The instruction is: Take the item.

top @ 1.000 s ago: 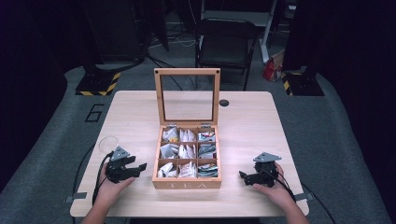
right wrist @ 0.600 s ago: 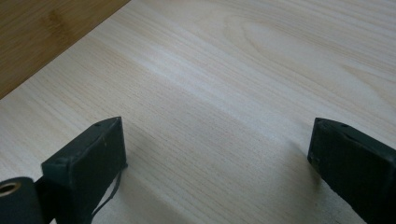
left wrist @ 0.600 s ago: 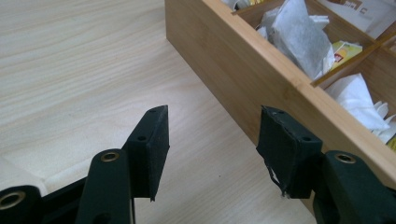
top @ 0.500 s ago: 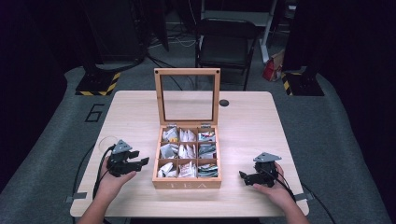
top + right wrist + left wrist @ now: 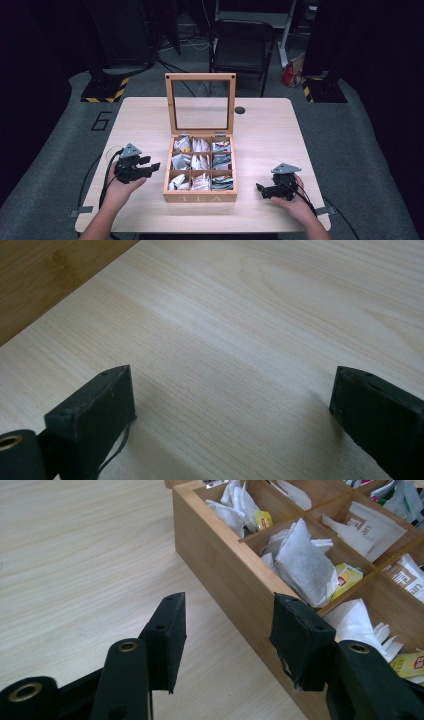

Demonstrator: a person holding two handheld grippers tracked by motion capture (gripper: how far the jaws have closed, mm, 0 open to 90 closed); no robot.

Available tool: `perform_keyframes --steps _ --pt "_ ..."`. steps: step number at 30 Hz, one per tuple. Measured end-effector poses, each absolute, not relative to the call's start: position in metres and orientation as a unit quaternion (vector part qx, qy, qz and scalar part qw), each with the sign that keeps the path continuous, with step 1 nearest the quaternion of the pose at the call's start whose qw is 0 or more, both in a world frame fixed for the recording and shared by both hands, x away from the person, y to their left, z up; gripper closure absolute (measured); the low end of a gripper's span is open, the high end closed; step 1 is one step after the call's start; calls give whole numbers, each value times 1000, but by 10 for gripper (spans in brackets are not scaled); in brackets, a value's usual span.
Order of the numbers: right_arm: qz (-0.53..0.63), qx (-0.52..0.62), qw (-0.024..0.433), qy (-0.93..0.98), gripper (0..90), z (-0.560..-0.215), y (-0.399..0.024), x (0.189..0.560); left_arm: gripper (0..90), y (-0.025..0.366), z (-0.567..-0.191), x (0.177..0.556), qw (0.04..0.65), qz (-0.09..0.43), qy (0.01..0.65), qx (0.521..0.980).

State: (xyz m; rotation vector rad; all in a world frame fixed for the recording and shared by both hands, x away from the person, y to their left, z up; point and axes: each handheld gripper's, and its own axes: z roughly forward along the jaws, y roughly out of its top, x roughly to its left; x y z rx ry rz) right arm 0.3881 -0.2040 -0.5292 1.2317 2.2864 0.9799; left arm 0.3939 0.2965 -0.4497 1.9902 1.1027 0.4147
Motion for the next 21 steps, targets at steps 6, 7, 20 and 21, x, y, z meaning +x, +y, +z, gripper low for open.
perform_keyframes --steps 6,7,20,21 --pt "347 436 182 810 35 -529 -204 388 494 292 -445 397 398 168 430 793" --pt "347 436 182 810 35 -529 -204 388 497 292 -445 397 398 168 430 793" --pt "347 436 182 810 35 -529 -204 388 531 276 -437 407 404 165 411 801" --pt "347 436 182 810 35 -529 -204 388 531 275 -437 408 403 165 408 802"
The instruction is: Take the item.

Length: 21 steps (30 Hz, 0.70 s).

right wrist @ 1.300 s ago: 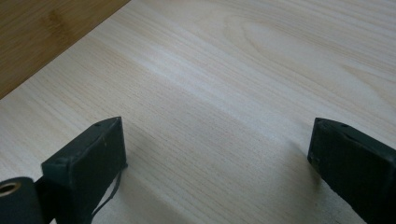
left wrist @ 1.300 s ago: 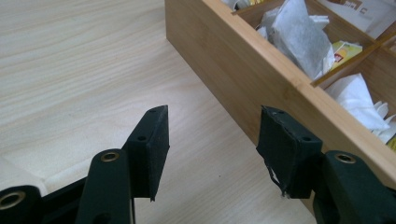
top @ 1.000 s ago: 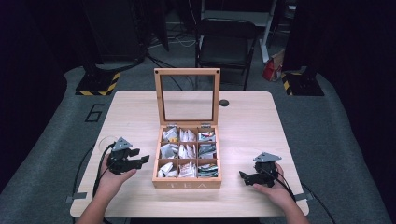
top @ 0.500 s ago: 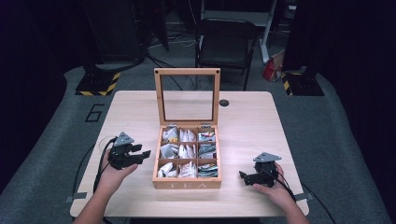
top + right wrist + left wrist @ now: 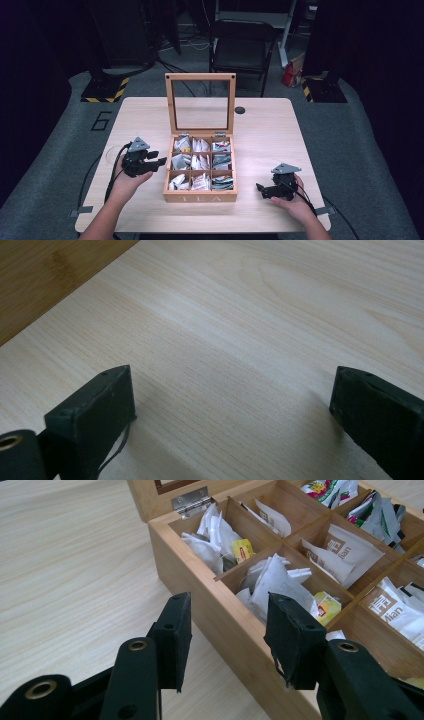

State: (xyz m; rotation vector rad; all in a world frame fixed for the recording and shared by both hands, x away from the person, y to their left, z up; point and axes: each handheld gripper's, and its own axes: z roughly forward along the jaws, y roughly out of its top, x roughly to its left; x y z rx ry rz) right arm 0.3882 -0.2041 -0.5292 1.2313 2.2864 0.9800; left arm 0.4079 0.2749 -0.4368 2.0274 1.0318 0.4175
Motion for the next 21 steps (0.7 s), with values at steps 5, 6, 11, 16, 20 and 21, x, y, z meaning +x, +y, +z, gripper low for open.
perform_keyframes --steps 5,6,11,16,20,21 --pt "347 436 182 810 35 -529 -204 388 537 270 -435 412 403 164 403 805" --pt "347 436 182 810 35 -529 -204 388 537 269 -435 412 402 164 401 807" --pt "347 436 182 810 35 -529 -204 388 547 264 -434 416 405 160 398 807" --pt "347 436 182 810 35 -529 -204 388 565 259 -435 417 405 158 395 809" --pt "347 436 182 810 35 -529 -204 388 571 256 -436 419 407 155 392 810" --pt "347 436 182 810 35 -529 -204 388 573 254 -437 420 406 156 391 811"
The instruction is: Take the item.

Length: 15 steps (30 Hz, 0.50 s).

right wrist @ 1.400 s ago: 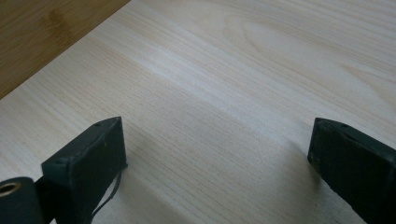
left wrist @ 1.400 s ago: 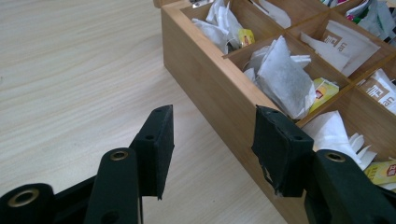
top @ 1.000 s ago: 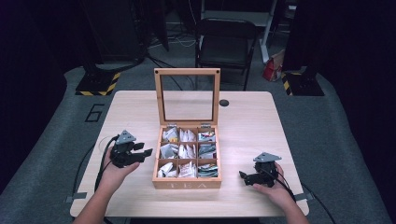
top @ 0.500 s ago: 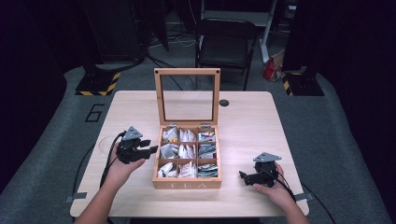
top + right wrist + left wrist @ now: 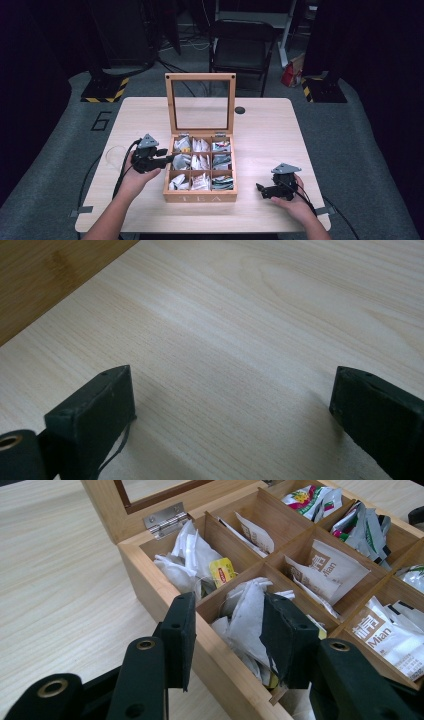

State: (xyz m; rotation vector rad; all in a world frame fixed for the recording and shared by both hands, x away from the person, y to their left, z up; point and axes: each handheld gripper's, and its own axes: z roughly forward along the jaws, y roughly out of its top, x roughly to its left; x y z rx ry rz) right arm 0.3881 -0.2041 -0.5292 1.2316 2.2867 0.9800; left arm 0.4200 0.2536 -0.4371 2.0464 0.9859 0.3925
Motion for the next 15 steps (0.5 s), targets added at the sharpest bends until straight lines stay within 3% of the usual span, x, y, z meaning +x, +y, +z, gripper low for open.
perform_keyframes --steps 15 --pt "346 436 182 810 31 -529 -204 388 602 243 -443 427 409 140 388 814"
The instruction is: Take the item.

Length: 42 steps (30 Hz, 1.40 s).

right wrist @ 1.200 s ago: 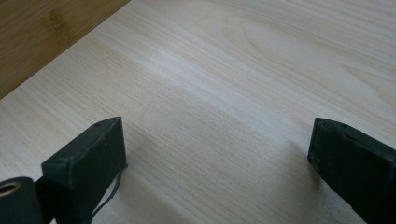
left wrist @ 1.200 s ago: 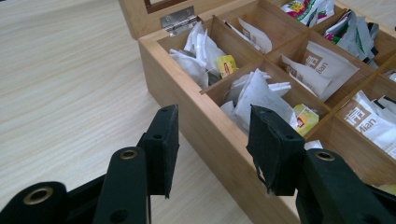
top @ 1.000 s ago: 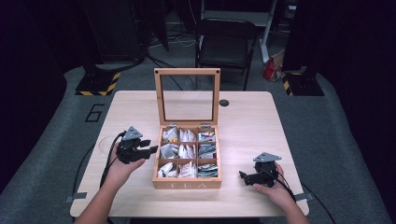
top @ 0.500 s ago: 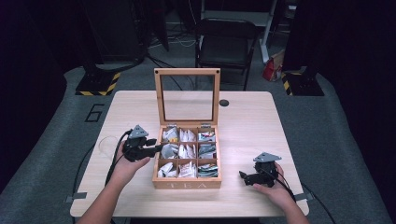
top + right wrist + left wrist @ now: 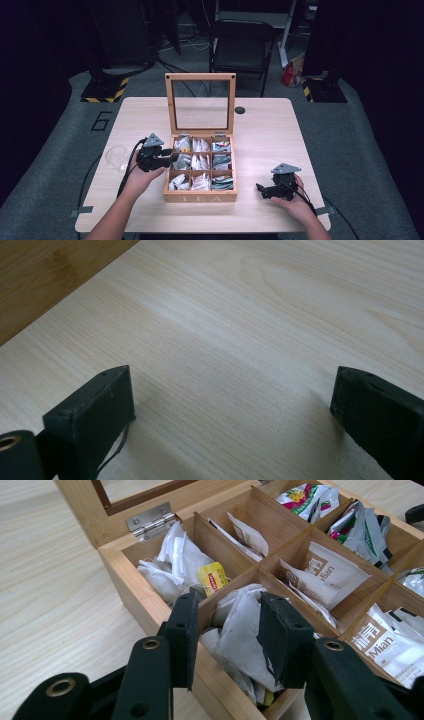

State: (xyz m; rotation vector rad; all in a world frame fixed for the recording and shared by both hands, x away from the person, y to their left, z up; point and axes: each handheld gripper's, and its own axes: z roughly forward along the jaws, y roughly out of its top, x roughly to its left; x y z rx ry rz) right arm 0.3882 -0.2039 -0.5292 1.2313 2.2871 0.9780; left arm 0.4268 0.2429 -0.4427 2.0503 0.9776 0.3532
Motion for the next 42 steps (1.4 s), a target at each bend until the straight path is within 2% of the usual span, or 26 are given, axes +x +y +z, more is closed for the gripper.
perform_keyframes --steps 13,23,33,42 --pt "347 436 182 810 30 -529 -204 388 649 237 -446 427 409 124 385 818" --pt "346 436 182 810 30 -529 -204 388 725 235 -442 421 415 122 367 823" --pt "346 436 182 811 30 -529 -204 388 879 233 -438 415 420 120 352 828" --pt "347 436 182 810 30 -529 -204 388 892 231 -426 412 426 129 341 828"
